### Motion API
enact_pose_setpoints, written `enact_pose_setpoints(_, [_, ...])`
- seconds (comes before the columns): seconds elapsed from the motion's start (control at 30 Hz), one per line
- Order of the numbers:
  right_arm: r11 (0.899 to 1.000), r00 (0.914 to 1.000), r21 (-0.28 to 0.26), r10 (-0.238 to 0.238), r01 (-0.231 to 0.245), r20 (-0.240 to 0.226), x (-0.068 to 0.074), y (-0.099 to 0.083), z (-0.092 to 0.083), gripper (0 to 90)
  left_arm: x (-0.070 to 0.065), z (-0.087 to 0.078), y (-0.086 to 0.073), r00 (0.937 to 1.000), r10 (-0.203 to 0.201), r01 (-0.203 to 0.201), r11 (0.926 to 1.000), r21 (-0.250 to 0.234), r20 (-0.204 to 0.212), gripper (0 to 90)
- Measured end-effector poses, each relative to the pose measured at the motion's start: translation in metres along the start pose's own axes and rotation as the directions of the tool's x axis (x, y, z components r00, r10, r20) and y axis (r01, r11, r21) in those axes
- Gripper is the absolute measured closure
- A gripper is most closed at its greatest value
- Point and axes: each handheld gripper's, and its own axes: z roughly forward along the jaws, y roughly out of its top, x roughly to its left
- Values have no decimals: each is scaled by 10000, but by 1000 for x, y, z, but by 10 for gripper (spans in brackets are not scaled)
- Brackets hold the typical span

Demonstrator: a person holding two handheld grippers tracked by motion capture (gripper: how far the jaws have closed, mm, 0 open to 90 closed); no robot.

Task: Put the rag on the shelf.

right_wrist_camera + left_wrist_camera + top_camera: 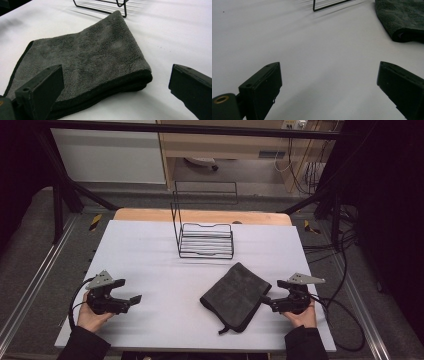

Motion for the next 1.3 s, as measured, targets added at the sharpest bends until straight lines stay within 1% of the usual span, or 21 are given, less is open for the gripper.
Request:
enact_pose_setpoints(0.2, [10000,10000,-27,83,-83,-36,1,0,-1,6,0,0,-1,10000,5,-5,10000,27,-96,60])
enact_pose_setpoints(0.23, [10000,10000,-27,83,-83,-36,1,0,-1,6,0,1,-1,10000,-46,46,10000,14,-68,60])
enact_pose_setpoints(0.5, [9999,9999,91,-104,105,-112,8,3,3,9,2,1,-3,9999,-88,89,9999,87,-120,61])
enact_pose_setpoints(0.6, [9995,9997,232,-191,195,-163,14,5,7,9,2,0,-3,9998,-132,133,9999,56,-138,62])
enact_pose_setpoints(0.8, [9990,9991,320,-289,298,-305,22,9,12,9,1,2,-4,9998,-111,113,9999,110,-163,62])
enact_pose_setpoints(0.93, [9976,9988,530,-421,435,-270,30,11,17,9,2,2,-4,9998,-102,106,9998,160,-197,63])
enact_pose_setpoints(0.97, [9976,9988,530,-421,435,-270,30,11,17,9,2,2,-4,9997,-120,123,9998,148,-201,63])
enact_pose_setpoints(1.03, [9974,9985,587,-403,424,-366,36,13,22,10,2,2,-4,9997,-122,125,9998,168,-209,63])
enact_pose_setpoints(1.13, [9965,9979,667,-471,499,-435,39,14,25,11,2,2,-4,9996,-147,151,9997,180,-226,63])
enact_pose_setpoints(1.23, [9944,9966,813,-637,679,-526,46,16,31,12,2,2,-4,9996,-153,157,9997,174,-221,65])
enact_pose_setpoints(1.3, [9944,9966,830,-616,660,-547,48,17,33,13,2,2,-4,9996,-142,147,9997,186,-229,65])
